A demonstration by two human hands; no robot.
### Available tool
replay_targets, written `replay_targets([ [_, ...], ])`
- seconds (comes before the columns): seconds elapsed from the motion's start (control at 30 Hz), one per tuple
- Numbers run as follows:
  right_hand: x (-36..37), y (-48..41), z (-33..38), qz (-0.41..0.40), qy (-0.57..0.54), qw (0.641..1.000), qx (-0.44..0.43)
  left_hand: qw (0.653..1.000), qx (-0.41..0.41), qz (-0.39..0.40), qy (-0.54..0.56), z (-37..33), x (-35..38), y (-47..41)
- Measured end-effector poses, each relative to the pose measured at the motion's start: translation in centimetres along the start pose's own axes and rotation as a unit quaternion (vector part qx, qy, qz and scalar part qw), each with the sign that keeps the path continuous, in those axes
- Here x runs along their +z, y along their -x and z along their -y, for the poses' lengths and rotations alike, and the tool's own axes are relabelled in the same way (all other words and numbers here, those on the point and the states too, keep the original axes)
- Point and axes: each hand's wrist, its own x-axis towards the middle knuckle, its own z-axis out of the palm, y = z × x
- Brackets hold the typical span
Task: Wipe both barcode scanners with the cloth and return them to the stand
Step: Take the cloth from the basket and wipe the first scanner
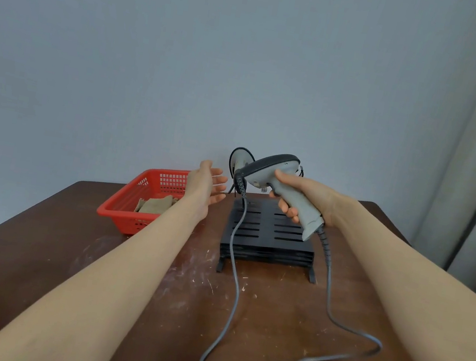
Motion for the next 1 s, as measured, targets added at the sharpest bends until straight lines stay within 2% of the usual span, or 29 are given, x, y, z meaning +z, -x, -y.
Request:
replay_targets([
  [0.27, 0.3, -0.1, 0.0, -0.008, 0.027, 1.0, 0.001, 1.0, -0.002, -0.001, -0.001, 0.2, -0.7, -0.6],
  [0.73, 1.0, -0.2, 0.5, 0.01, 0.053, 0.998, -0.008, 0.982, -0.063, 0.123, 0.133, 0.0, -1.9, -0.4],
  [1.0, 1.9, -0.1, 0.7, 0.015, 0.076, 0.997, -0.017, 0.976, -0.073, 0.152, 0.136, 0.3, -2.8, -0.2],
])
